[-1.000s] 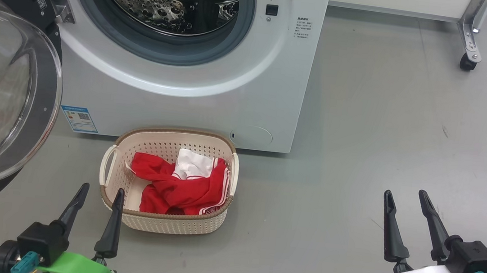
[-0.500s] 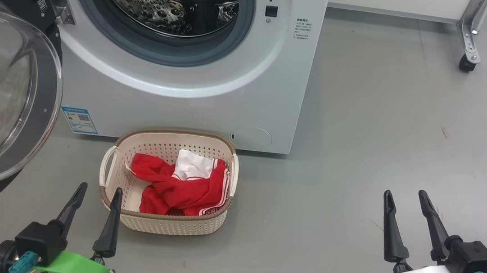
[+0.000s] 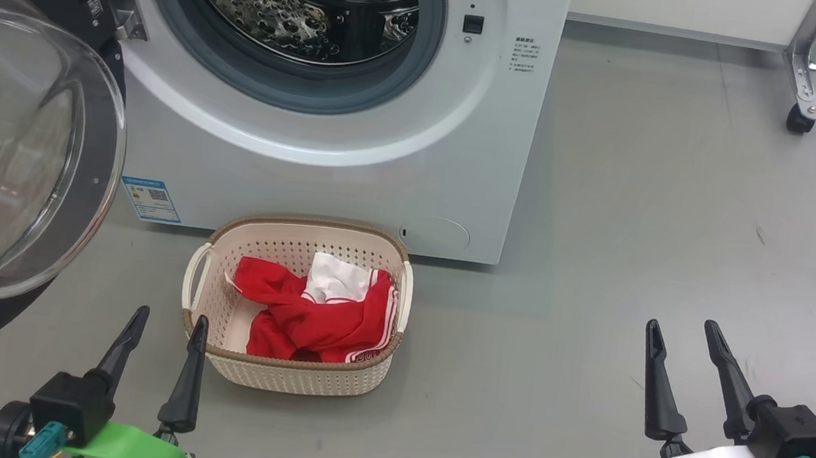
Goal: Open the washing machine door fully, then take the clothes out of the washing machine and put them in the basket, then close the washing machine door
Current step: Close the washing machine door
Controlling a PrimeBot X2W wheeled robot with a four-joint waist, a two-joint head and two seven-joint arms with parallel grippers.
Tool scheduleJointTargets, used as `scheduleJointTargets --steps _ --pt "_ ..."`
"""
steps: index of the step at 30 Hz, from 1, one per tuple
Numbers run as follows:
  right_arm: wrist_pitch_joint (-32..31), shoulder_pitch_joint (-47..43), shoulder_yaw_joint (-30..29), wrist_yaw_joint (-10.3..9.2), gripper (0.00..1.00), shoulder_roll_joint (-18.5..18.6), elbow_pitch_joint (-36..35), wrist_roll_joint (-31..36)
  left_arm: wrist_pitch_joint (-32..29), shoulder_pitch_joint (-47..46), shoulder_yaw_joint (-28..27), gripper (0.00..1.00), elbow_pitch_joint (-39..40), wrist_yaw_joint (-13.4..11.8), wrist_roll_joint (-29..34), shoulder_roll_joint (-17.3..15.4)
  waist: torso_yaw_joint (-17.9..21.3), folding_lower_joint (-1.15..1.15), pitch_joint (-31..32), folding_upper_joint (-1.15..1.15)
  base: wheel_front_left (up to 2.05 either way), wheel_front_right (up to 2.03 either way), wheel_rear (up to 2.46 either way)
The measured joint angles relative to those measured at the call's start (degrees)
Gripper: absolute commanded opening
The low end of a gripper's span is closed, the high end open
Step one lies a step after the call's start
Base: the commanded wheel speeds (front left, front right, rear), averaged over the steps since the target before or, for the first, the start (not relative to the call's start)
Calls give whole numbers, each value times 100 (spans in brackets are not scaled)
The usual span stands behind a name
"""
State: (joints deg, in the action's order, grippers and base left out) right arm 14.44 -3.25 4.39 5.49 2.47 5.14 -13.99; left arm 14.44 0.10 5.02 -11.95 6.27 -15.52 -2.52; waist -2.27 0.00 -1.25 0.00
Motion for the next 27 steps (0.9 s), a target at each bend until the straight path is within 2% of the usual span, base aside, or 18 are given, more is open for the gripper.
scheduleJointTargets --steps 11,27 --pt "0 -80 122 49 100 -2 -7 -1 0 -1 9 100 12 -45 51 1 -476 0 19 0 0 0 0" --pt "0 -80 285 92 100 -5 -3 0 0 0 94 100 -43 -51 51 1 -1518 0 7 0 0 0 0"
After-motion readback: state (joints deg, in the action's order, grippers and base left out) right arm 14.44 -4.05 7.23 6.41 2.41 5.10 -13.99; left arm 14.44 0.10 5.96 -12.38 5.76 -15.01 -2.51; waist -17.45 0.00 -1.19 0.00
